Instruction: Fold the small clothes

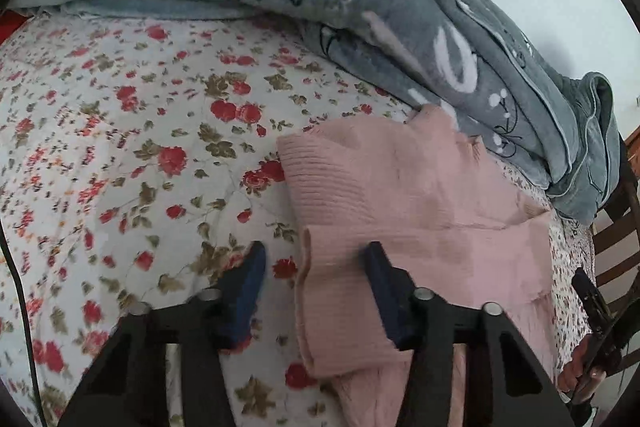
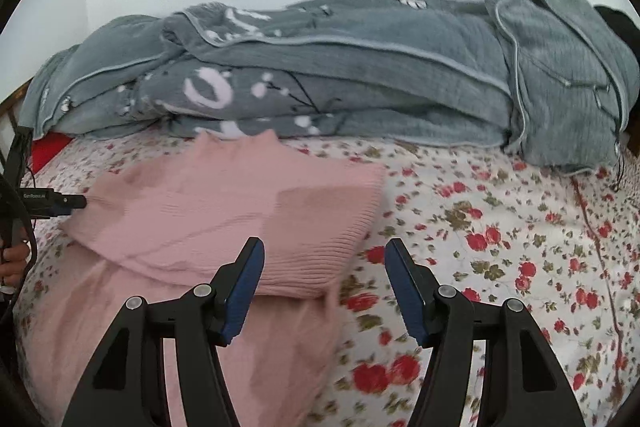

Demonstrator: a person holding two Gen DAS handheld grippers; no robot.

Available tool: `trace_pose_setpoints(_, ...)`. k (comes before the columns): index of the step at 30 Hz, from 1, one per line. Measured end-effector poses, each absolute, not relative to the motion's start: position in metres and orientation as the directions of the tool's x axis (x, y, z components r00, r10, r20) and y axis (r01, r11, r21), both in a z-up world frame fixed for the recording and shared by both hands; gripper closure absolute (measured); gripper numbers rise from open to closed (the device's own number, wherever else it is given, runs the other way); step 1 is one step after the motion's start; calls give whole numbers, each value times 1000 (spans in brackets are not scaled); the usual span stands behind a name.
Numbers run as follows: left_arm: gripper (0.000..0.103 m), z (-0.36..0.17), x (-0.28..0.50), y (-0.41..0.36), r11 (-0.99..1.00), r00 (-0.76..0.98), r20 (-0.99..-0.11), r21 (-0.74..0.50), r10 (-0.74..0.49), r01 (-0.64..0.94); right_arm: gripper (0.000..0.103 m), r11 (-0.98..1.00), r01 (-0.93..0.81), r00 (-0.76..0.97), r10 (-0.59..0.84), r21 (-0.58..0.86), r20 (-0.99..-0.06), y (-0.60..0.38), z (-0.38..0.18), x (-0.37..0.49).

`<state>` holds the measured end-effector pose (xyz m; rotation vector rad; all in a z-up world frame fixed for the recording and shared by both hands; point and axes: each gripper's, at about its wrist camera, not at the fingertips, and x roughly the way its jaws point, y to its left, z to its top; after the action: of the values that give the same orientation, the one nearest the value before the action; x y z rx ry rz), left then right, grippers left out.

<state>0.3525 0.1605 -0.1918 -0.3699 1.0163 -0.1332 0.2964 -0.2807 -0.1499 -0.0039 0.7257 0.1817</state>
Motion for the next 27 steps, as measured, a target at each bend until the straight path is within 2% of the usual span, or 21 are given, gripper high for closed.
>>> trace_pose_setpoints(1, 92, -191, 355, 158, 931, 515, -807, -362, -290, -44, 41, 985, -165, 726, 158, 53, -670, -283, -155, 304)
trace_pose_setpoints(2, 96, -186, 355, 153, 947, 518, -815, -320, -259, -29, 41, 985, -162, 720, 153, 50, -677, -283, -159, 308)
trace_pose_setpoints(7, 97, -146, 353, 147, 938, 629, -717, -342, -301, 59, 41, 980, -179, 705, 191, 89, -683, -286, -169, 322)
trace_pose_setpoints(10, 97, -123, 351, 146, 927, 708, -625, -355, -328, 116, 41, 978, -188, 712, 202, 95, -672, -286, -168, 321)
trace_pose_setpoints(11, 97, -123, 354, 146, 935, 716, -626, -339, -309, 107, 41, 978, -187, 715, 200, 92, -669, -285, -168, 321)
trace_pose_setpoints(13, 97, -140, 366, 146, 950, 682, -685, -309, -257, 47, 41, 978, -189, 714, 198, 87, -671, -284, -169, 321)
trace_pose_setpoints(17, 96, -187, 381, 156, 938, 562, -789, -341, -250, -62, 41, 982, -183, 673, 153, 37, -724, -275, -180, 330)
trace_pose_setpoints(18, 94, -190, 381, 158, 933, 556, -791, -353, -257, -71, 41, 983, -183, 656, 133, 15, -743, -271, -185, 334)
trace_pose_setpoints(20, 81, -187, 378, 159, 928, 550, -791, -364, -267, -73, 41, 983, -184, 641, 110, -13, -760, -267, -188, 336)
trace_pose_setpoints(22, 40, -178, 371, 157, 946, 550, -804, -315, -224, -74, 41, 984, -176, 658, 96, -29, -747, -265, -182, 331)
trace_pose_setpoints(27, 38, -150, 334, 151, 971, 608, -775, -239, -172, -30, 41, 987, -158, 698, 105, -9, -708, -267, -156, 302)
